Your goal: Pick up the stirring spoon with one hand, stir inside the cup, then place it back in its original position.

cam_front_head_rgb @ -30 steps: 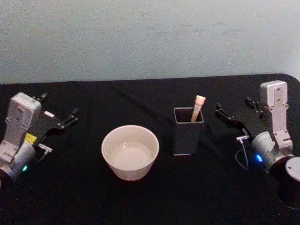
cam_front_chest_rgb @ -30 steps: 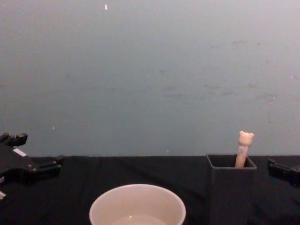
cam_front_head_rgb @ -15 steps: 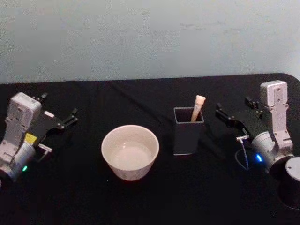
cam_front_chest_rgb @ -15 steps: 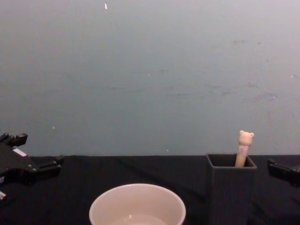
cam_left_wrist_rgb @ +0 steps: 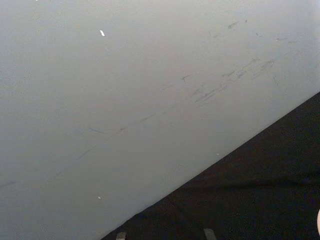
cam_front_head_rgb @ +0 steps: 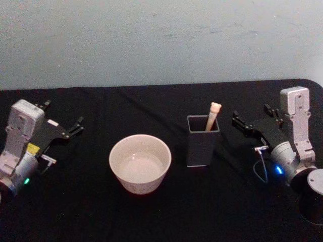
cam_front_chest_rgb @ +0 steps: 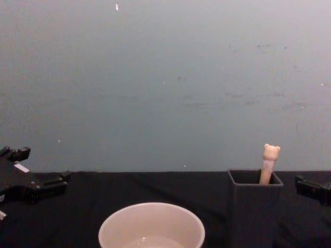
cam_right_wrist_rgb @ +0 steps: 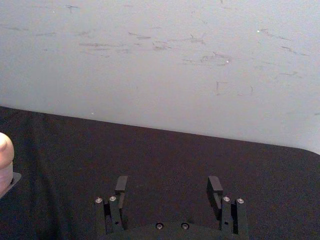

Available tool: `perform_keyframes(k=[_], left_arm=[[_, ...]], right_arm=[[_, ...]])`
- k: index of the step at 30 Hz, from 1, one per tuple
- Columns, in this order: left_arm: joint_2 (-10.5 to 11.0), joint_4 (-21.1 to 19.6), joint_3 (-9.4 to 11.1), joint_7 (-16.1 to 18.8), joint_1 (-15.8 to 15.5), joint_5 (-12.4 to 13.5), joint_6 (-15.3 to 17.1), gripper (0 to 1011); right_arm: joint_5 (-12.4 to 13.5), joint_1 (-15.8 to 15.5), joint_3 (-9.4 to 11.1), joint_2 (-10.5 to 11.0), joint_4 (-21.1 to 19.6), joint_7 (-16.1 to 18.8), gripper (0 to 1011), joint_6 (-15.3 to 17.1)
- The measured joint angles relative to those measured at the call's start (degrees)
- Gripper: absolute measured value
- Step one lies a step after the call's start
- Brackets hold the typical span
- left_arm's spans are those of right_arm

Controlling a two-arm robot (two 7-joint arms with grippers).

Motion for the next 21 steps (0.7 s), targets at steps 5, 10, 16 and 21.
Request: perform_keyframes(k=[5,10,16,21], left_arm=[[0.0,0.0,0.0,0.0,0.0,0.0,0.0,1001],[0.0,0.0,0.0,0.0,0.0,0.0,0.0,1001],[0.0,0.0,0.0,0.0,0.0,0.0,0.0,1001],[0.0,0.0,0.0,0.0,0.0,0.0,0.0,1001]], right_arm=[[0.0,0.0,0.0,0.0,0.0,0.0,1002,0.0],[0.0,0.0,0.0,0.0,0.0,0.0,1000,0.0],[0.0,0.0,0.0,0.0,0.0,0.0,1000,0.0],[0.0,0.0,0.0,0.0,0.0,0.0,1000,0.0]])
